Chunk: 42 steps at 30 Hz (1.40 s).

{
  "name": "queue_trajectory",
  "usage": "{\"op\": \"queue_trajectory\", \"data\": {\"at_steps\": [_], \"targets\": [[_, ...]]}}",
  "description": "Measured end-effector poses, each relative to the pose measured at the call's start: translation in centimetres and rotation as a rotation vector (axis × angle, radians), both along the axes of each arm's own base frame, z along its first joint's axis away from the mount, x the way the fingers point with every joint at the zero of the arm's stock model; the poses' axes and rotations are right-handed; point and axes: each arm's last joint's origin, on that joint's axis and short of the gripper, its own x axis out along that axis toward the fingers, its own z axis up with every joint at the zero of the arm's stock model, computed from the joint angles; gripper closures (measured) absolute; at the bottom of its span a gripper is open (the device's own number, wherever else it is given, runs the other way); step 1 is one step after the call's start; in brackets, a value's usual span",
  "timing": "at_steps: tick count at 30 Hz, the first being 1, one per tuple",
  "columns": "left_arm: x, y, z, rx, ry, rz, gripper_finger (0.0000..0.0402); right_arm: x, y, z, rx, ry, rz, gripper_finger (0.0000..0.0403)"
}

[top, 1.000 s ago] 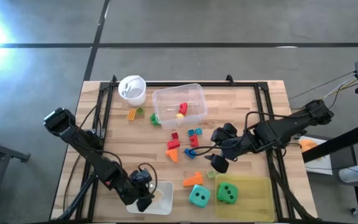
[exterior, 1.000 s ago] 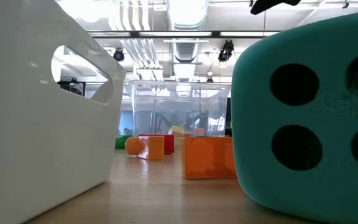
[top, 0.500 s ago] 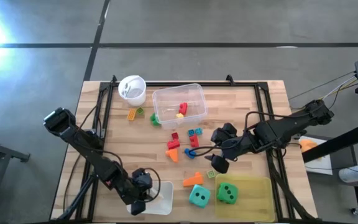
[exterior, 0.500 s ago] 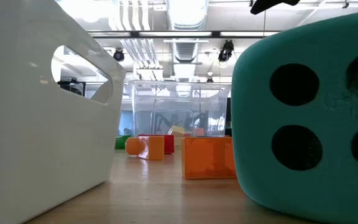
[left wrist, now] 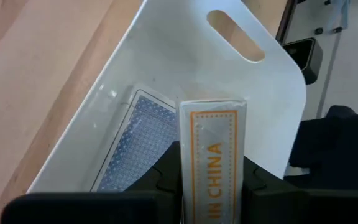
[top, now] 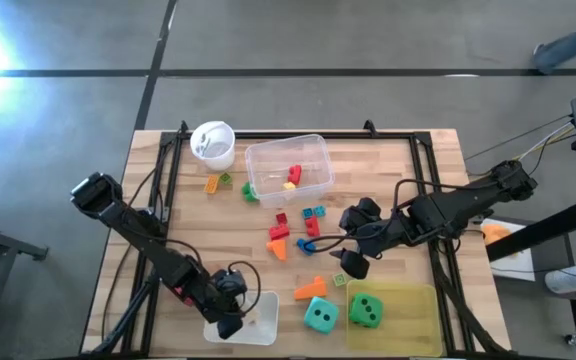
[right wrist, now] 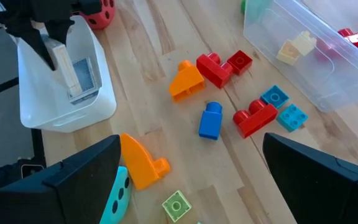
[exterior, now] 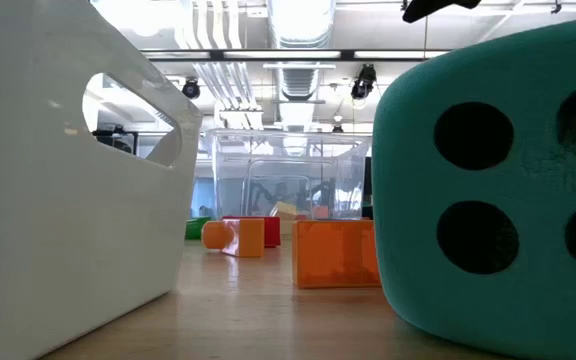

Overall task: Pick & Place Toys
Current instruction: Put the orange deck of cards into the white bin

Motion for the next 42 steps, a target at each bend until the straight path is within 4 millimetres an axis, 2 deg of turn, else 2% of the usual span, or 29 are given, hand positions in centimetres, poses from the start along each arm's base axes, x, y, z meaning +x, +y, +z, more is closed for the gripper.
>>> {"op": "queue_trajectory", "data": {"at_steps": [13,21,25,36,39,42], "targets": [[0.35,0.25,-0.45,-0.03,0.048,-0.021,0.0337,0.0,0.0,0.0,0.0,0.0,0.001,0.0018],[0.33,0.26,-0.65,-0.032,0.064,-0.005,0.0257,0.0,0.0,0.0,-0.002,0.001,0.003,0.0018],[0.36,0.29,-0.65,-0.032,0.064,-0.004,0.0242,-0.01,0.0,0.0,-0.003,0.001,0.003,0.0018],[0.31,0.19,-0.63,-0.062,0.086,-0.029,0.0234,-0.01,0.0,-0.01,-0.002,0.002,0.004,0.0018],[0.29,0.17,-0.63,-0.065,0.089,-0.036,0.0215,-0.01,0.01,-0.01,-0.001,0.002,0.005,0.0018],[0.29,0.18,-0.63,-0.064,0.089,-0.036,0.0179,-0.01,0.01,-0.01,-0.002,0.002,0.007,0.0018]]}}
